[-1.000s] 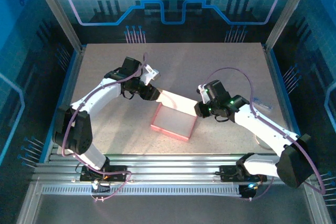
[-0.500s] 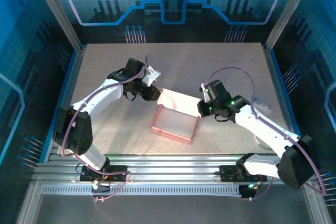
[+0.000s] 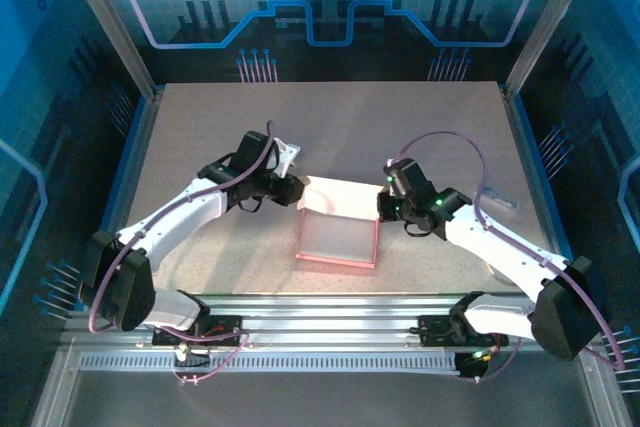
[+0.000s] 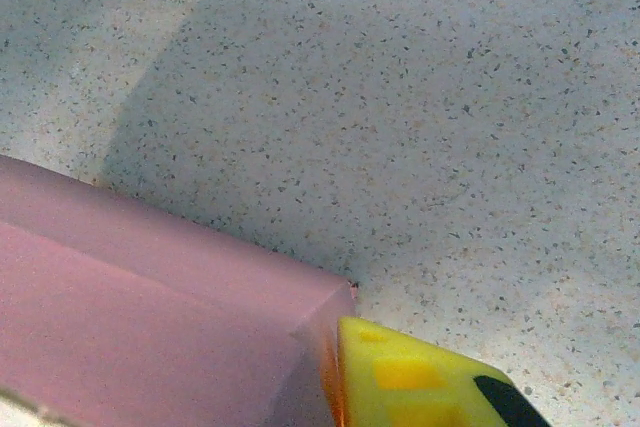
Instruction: Fold the paper box
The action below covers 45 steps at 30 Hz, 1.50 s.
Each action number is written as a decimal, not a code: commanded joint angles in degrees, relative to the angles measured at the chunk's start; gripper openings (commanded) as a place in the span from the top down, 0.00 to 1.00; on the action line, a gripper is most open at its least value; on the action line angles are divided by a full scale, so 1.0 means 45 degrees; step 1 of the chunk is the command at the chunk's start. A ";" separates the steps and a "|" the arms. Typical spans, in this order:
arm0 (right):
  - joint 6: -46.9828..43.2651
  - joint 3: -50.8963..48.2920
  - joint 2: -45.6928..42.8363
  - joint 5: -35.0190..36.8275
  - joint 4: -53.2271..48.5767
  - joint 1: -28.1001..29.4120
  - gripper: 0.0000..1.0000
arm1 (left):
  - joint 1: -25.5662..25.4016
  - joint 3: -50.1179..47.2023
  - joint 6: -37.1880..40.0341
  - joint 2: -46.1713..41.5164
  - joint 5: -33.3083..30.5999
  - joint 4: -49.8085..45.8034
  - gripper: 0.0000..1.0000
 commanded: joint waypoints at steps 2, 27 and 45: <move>0.0940 0.0195 0.0054 0.0833 0.0515 0.0424 0.85 | -0.0428 -0.0893 -0.2044 -0.0702 -0.1020 0.1367 0.85; 0.2954 -0.0521 0.0333 0.1522 0.2371 0.1233 0.86 | -0.1888 -0.3590 -0.6481 -0.2357 -0.3185 0.4433 0.90; 0.3276 -0.2128 -0.0668 0.1559 0.3148 0.1725 0.87 | -0.2987 -0.5032 -0.7092 -0.3435 -0.4003 0.5102 0.93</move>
